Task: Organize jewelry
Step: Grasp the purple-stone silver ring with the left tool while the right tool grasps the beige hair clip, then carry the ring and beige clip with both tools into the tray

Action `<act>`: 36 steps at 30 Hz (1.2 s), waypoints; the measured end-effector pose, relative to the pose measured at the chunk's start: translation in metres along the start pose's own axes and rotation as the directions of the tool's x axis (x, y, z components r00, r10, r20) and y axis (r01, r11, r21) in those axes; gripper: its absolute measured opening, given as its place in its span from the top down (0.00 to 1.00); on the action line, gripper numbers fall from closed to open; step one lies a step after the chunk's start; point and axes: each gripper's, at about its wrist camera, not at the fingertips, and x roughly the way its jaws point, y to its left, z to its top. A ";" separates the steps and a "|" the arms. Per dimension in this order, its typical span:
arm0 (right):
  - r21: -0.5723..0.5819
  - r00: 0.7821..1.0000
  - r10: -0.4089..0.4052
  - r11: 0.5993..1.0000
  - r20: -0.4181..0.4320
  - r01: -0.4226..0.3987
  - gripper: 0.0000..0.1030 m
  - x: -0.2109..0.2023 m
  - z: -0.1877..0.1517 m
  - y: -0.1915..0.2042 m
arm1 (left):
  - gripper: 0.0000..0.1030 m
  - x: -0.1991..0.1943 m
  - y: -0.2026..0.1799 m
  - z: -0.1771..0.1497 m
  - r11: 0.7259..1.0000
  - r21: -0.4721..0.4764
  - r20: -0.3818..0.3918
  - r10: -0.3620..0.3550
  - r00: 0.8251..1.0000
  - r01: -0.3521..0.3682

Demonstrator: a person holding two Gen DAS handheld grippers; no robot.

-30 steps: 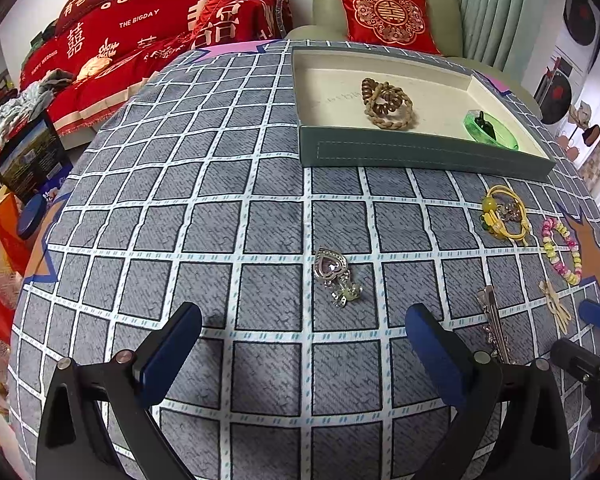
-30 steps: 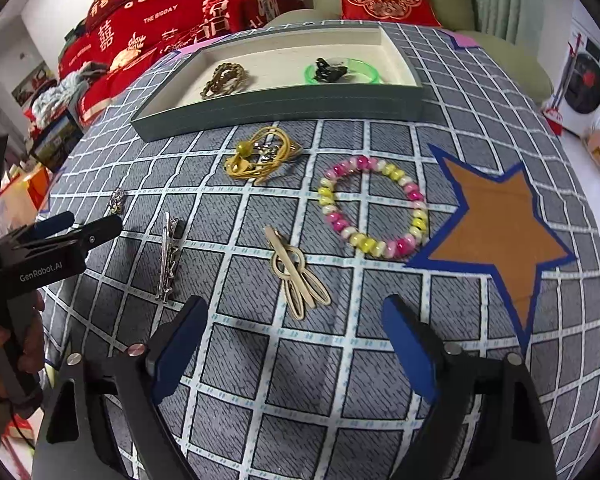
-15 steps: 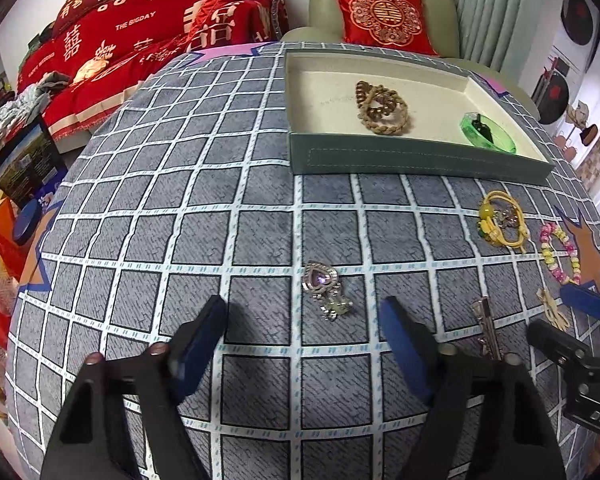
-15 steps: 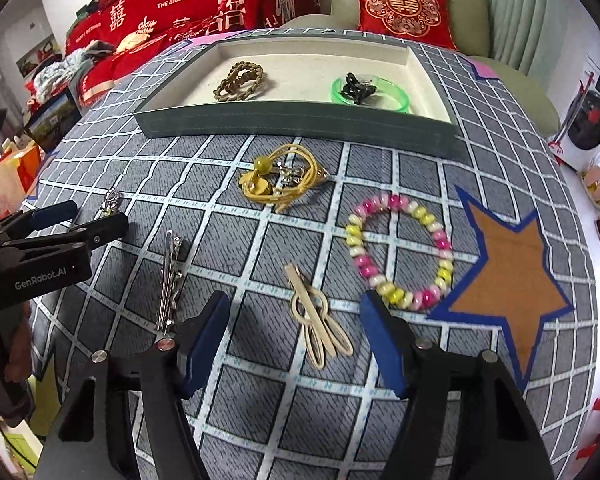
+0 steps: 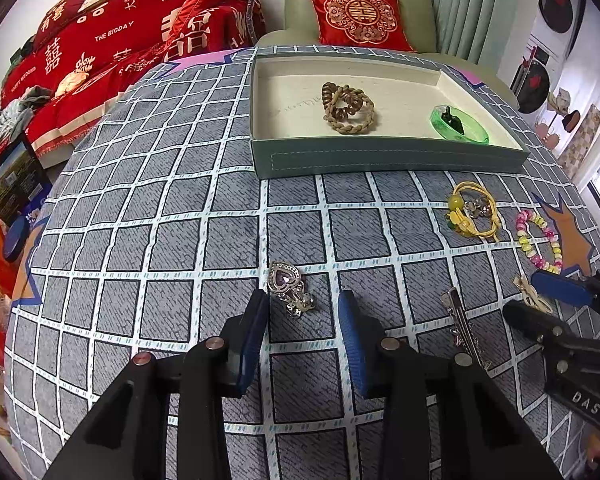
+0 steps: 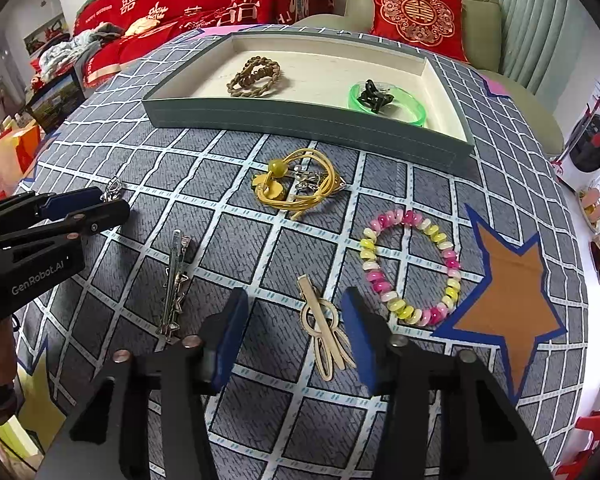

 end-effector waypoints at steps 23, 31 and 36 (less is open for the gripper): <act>0.148 0.994 0.097 0.984 0.051 -0.104 0.93 -0.028 -0.008 -0.030 | 0.78 -0.018 0.008 0.001 0.999 -0.018 0.020 -0.031 0.999 0.031; 0.175 0.986 0.157 0.971 0.056 -0.165 0.93 -0.029 -0.011 -0.033 | 0.66 -0.018 0.018 0.000 0.997 -0.071 0.006 0.040 0.999 -0.039; 0.198 0.986 0.164 0.966 0.043 -0.169 0.91 -0.026 -0.019 -0.042 | 0.00 -0.026 0.029 0.001 0.990 -0.125 0.054 0.076 0.996 -0.068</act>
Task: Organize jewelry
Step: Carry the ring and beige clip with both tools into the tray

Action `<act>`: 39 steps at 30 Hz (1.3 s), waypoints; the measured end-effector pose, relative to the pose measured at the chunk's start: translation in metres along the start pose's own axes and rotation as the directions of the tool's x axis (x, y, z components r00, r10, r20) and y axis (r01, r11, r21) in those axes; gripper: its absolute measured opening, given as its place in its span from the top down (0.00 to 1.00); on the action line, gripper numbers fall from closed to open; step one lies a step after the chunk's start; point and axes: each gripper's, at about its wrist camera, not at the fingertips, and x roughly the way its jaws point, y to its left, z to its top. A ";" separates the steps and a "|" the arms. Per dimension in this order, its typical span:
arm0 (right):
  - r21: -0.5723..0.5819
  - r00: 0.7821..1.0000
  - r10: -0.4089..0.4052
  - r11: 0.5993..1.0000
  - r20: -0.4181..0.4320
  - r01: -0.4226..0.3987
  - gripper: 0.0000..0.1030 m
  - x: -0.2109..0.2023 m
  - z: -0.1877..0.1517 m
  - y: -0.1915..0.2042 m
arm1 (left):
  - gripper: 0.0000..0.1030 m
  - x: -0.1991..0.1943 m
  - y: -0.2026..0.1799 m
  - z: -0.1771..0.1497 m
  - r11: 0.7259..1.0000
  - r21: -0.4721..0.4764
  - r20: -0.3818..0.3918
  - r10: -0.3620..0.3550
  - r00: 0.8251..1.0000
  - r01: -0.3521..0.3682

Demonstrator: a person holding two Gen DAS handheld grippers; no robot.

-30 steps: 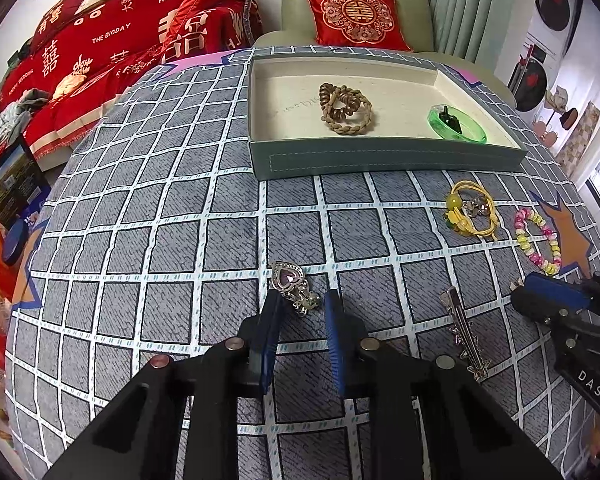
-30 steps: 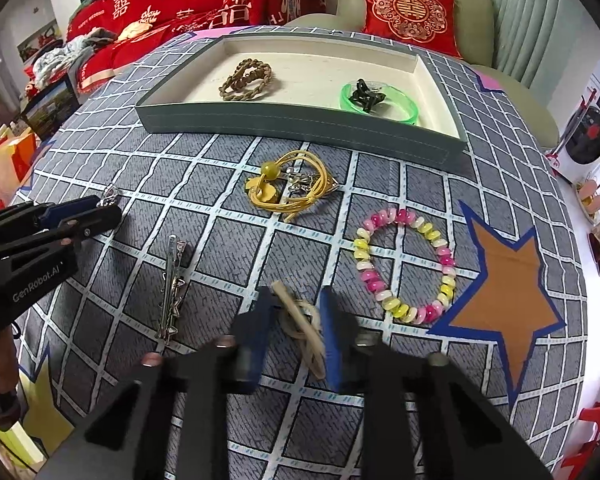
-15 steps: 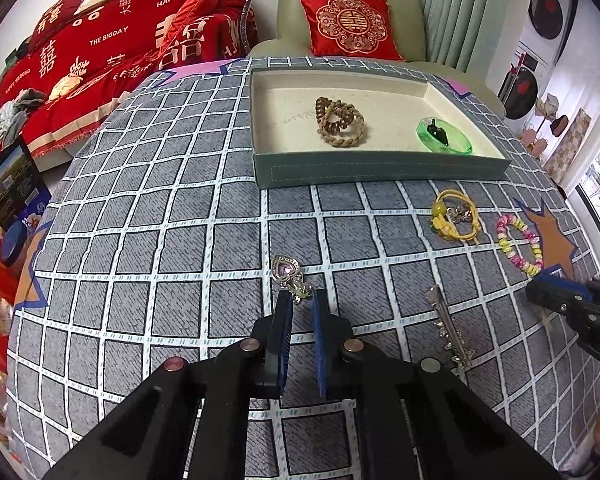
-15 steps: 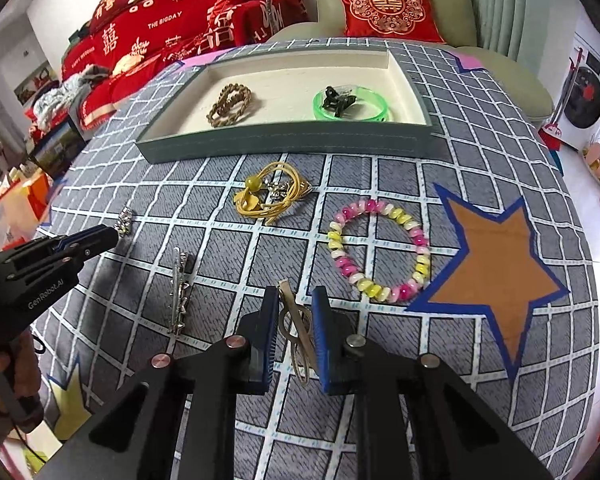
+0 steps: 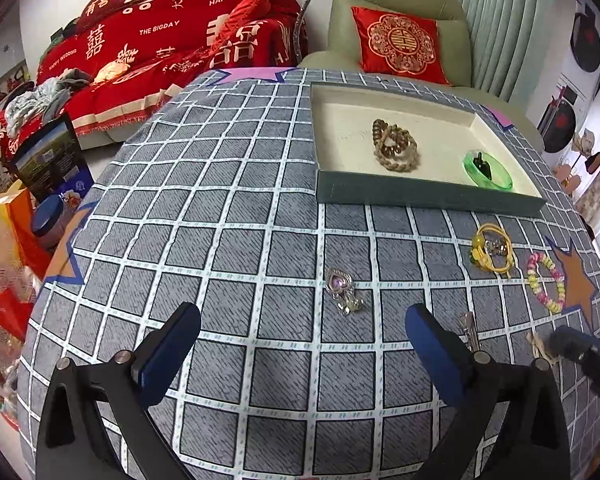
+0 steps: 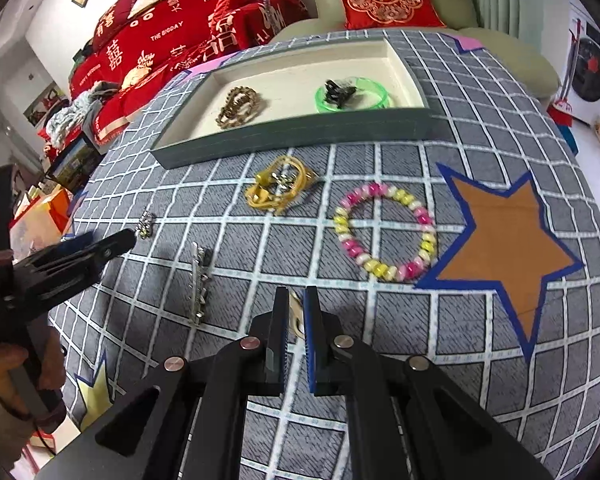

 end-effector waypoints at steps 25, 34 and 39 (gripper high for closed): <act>-0.236 0.987 -0.160 0.959 0.007 0.157 0.91 0.024 -0.002 0.035 | 0.74 0.032 -0.033 0.005 0.995 0.099 -0.057 -0.021 0.998 0.027; -0.124 0.996 -0.080 0.989 0.046 0.085 0.91 0.000 0.002 0.020 | 0.74 -0.004 -0.026 0.009 0.990 0.107 -0.009 -0.096 0.995 0.096; -0.046 0.997 -0.008 0.999 0.082 0.011 0.91 -0.022 0.018 0.010 | 0.74 -0.033 -0.027 0.025 0.984 0.114 0.047 -0.140 0.989 0.134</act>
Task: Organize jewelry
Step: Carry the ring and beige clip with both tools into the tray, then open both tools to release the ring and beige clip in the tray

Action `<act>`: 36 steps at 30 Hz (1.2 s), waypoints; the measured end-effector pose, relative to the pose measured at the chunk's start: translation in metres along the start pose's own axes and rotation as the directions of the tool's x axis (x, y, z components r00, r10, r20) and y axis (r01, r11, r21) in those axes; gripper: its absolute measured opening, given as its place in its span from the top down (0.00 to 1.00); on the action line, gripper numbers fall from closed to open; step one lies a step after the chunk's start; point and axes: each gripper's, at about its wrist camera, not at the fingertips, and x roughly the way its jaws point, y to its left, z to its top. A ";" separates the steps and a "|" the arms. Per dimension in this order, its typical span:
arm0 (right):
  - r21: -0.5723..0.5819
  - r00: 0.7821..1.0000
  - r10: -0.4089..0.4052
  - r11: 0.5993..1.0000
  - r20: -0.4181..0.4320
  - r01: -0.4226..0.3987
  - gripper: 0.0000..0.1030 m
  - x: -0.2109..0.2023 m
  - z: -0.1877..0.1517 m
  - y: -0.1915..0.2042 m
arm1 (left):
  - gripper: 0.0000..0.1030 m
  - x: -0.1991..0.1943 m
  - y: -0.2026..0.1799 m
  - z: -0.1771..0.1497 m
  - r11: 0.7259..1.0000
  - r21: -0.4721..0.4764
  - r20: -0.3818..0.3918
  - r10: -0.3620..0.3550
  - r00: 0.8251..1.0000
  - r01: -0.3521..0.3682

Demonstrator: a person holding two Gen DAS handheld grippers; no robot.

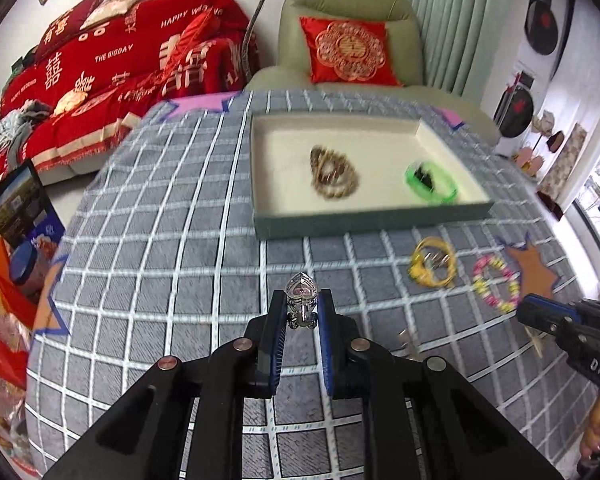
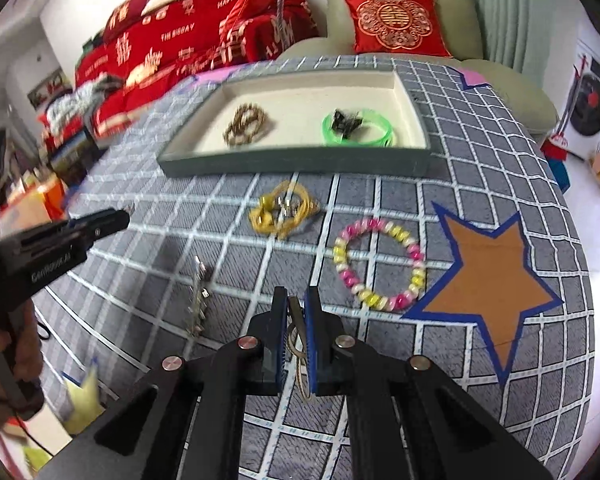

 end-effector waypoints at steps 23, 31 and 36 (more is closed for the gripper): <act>0.127 0.980 0.131 0.980 0.151 -0.150 0.91 -0.033 0.152 -0.022 | 0.74 -0.019 -0.011 0.119 0.999 0.036 0.171 -0.021 0.985 0.016; 0.175 0.982 0.161 0.968 0.104 -0.177 0.91 0.033 0.168 -0.028 | 0.74 0.062 -0.015 0.122 0.999 0.033 0.070 0.008 0.998 -0.010; 0.207 0.980 0.191 0.958 0.061 -0.200 0.91 0.077 0.166 -0.032 | 0.74 0.101 -0.017 0.116 0.998 0.054 0.030 0.038 0.999 -0.039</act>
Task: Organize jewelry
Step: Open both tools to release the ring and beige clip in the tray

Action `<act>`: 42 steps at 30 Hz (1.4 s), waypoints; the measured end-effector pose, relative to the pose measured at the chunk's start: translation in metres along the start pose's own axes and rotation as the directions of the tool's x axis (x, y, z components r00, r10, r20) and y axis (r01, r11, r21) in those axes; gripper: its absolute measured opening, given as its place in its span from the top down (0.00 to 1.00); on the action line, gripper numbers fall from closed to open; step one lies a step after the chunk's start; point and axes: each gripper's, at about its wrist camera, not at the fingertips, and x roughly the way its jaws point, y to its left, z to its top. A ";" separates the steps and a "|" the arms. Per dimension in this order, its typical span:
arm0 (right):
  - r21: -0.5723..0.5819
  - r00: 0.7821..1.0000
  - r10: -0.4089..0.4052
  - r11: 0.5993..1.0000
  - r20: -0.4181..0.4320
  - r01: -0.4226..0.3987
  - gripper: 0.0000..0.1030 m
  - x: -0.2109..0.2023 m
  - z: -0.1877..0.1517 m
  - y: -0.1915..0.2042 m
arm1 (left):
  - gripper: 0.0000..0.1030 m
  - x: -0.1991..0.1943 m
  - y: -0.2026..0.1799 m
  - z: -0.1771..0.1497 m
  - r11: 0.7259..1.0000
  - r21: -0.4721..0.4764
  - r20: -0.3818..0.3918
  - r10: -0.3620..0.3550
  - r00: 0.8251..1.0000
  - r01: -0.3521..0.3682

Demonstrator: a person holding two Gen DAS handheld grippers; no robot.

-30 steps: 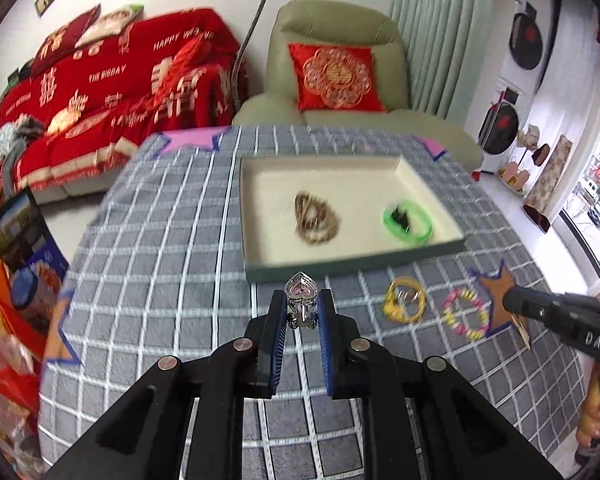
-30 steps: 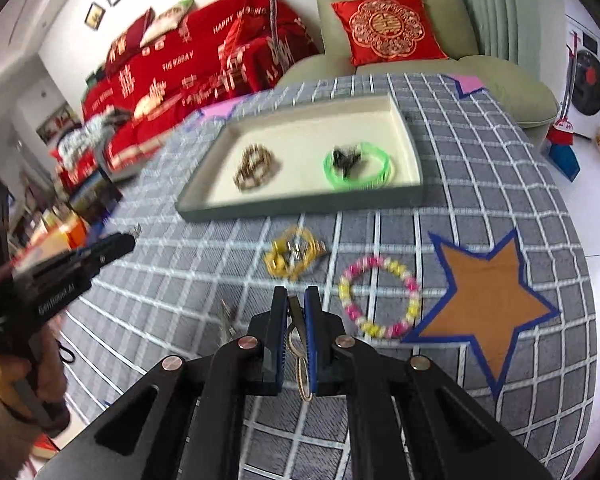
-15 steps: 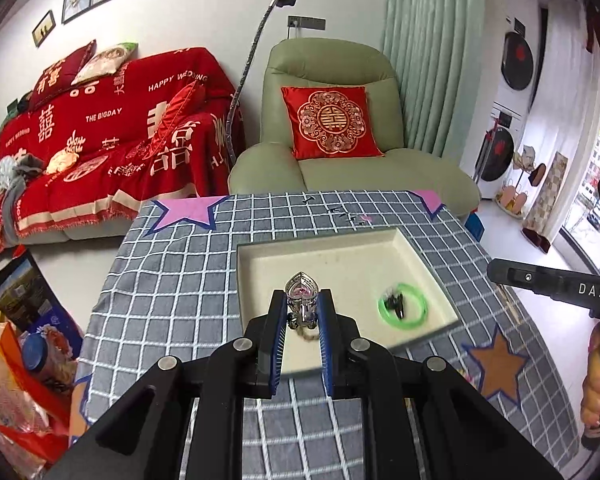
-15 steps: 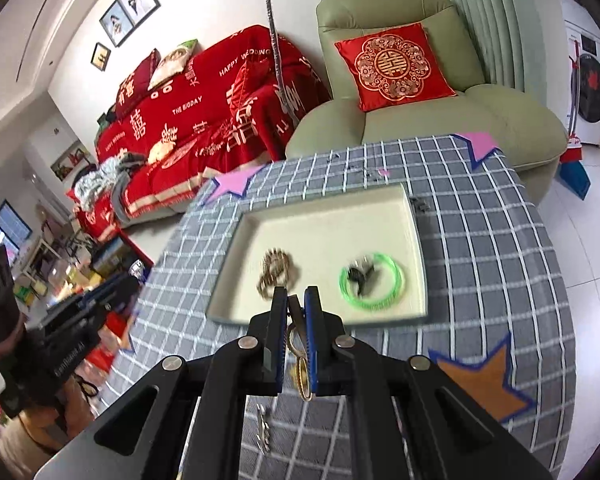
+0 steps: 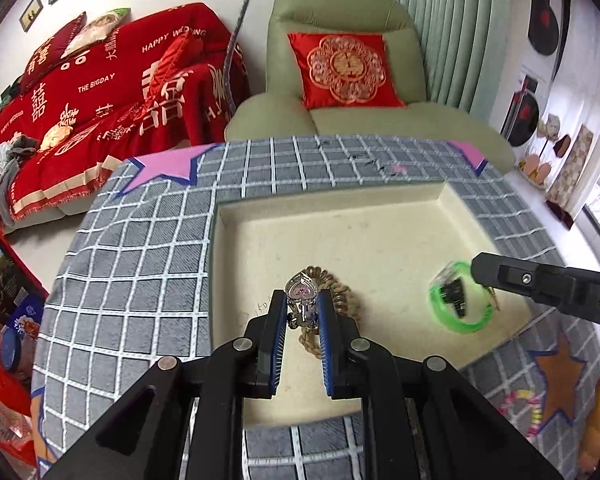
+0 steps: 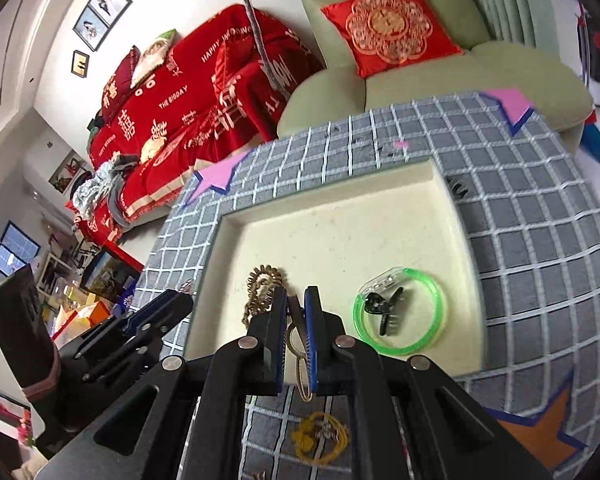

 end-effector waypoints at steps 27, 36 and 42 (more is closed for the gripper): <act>0.016 0.995 -0.058 0.998 -0.080 0.060 0.91 0.073 -0.010 -0.028 | 0.74 0.042 -0.014 -0.011 0.993 0.070 -0.027 0.099 0.995 -0.097; 0.065 0.999 -0.001 0.998 -0.038 0.004 0.46 0.061 -0.006 -0.031 | 0.74 0.038 -0.016 -0.011 0.993 0.069 -0.016 0.098 0.995 -0.097; 0.113 0.999 0.038 0.993 0.015 -0.040 0.46 0.033 -0.006 -0.034 | 0.74 0.028 -0.015 -0.008 0.995 0.054 -0.007 0.090 0.996 -0.090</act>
